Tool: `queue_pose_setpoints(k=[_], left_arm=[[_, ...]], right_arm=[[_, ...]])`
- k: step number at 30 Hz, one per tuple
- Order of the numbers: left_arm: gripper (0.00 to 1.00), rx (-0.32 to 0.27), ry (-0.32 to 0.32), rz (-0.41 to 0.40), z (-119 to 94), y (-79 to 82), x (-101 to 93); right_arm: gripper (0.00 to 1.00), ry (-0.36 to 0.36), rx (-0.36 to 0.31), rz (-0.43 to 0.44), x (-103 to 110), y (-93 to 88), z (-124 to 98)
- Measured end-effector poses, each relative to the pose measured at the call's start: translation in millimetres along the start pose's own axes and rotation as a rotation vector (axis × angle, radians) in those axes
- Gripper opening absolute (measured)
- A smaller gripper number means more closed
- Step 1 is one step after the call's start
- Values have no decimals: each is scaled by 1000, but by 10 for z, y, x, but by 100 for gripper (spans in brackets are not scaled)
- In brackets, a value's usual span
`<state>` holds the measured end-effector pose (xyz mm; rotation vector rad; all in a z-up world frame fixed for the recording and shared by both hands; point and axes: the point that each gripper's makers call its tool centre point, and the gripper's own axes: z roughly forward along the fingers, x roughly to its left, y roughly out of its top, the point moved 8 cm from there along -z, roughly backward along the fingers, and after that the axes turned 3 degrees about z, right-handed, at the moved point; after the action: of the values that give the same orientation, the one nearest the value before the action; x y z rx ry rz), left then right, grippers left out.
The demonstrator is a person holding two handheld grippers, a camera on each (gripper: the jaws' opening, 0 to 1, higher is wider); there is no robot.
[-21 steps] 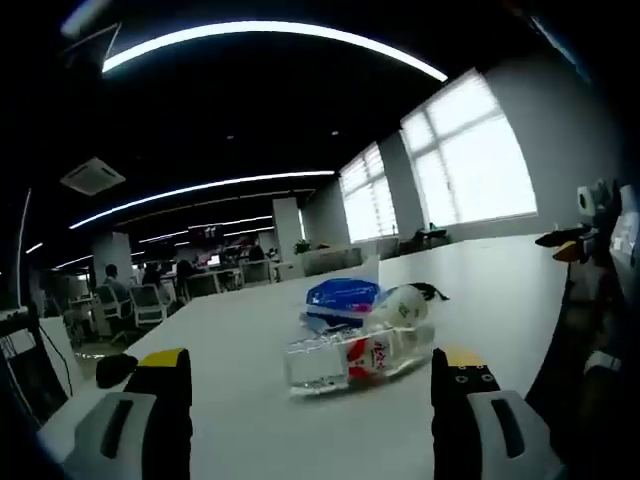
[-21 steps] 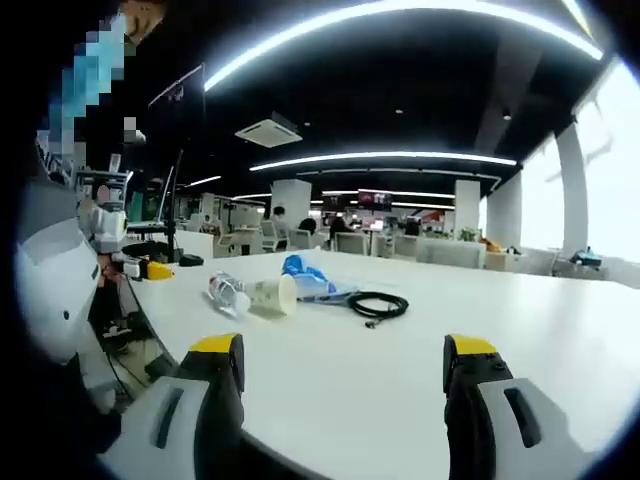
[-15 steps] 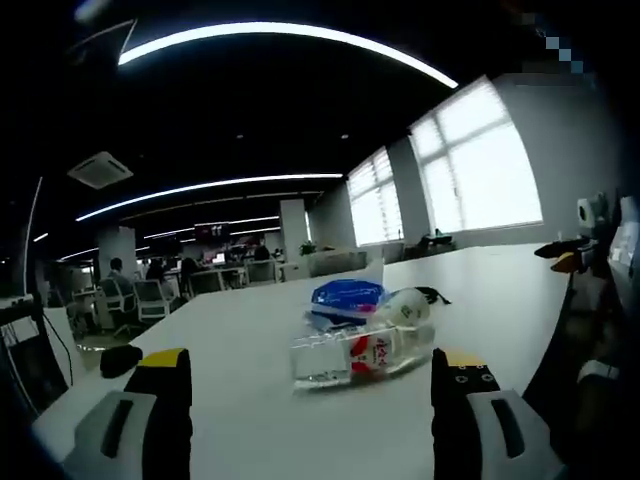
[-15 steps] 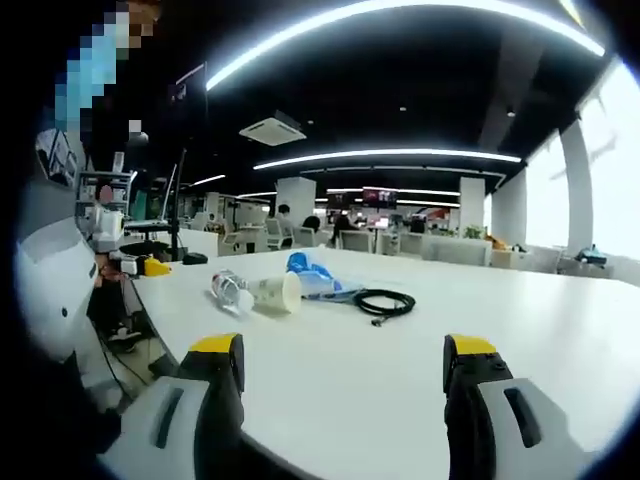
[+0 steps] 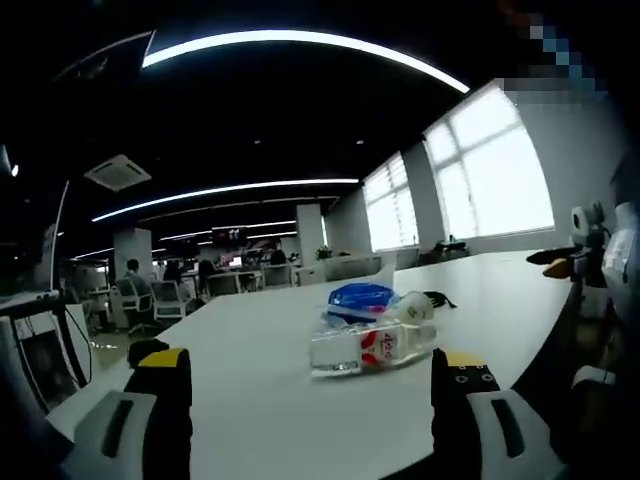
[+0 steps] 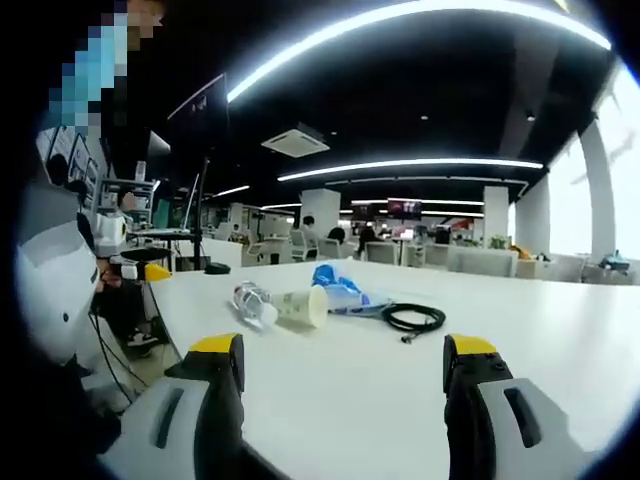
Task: Arrange the tabletop items into an orderly group along one side of the table until the central work area is clear of visible clutter.
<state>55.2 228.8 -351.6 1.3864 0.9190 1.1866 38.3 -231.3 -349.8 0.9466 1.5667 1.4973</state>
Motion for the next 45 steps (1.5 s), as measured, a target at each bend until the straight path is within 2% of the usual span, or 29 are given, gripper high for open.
queue_pose_setpoints(k=[8, 13, 21, 31, 35, 40, 45], left_arm=[[100, -4, -4, 11, -103, 39, -35], [100, -5, -10, 19, -86, 72, -11], [99, -23, -27, 12, -18, 67, -30], [99, -10, -54, 27, 185, 33, -34], [98, -8, -55, 28, 193, 30, -35], [97, 9, -78, 31, 325, -33, -77], [96, 24, -94, 52, 397, -62, -111]], right_arm=[[79, -3, -28, 9, 31, 5, -125], [79, -15, -46, 22, 37, 3, -163], [79, -29, -15, 5, 13, -9, -141], [78, -28, -25, -7, -22, 20, -26], [78, -27, -24, -7, -23, 17, -20], [78, -25, 14, -17, -52, -18, 69], [78, -36, 28, -48, -86, 39, 81]])
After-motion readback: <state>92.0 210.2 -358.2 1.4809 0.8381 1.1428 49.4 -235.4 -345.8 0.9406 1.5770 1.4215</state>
